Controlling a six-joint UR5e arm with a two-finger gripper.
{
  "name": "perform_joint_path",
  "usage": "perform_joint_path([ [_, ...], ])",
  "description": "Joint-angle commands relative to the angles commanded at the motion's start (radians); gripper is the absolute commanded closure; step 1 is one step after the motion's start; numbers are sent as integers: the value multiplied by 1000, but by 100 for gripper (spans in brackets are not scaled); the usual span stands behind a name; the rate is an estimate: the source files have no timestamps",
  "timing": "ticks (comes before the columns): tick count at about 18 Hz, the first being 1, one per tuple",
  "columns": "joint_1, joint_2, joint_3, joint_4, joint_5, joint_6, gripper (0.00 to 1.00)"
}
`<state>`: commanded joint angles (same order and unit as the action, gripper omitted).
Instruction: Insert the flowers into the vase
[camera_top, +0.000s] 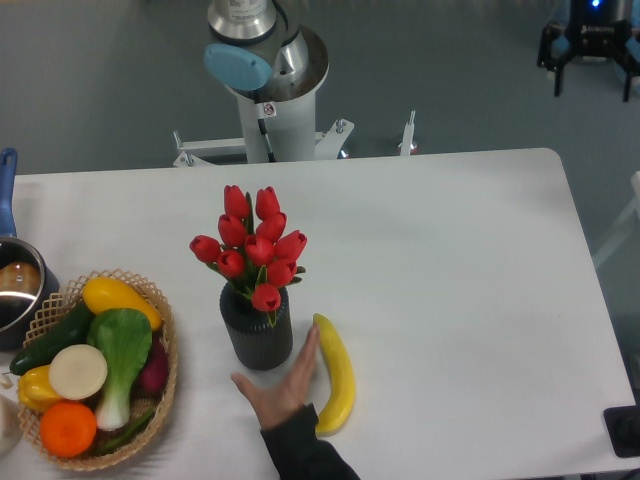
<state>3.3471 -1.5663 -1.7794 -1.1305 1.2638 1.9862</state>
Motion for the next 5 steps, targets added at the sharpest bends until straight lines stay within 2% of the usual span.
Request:
perform_joint_path([
  [5,2,8,-8,-5,5,13,0],
])
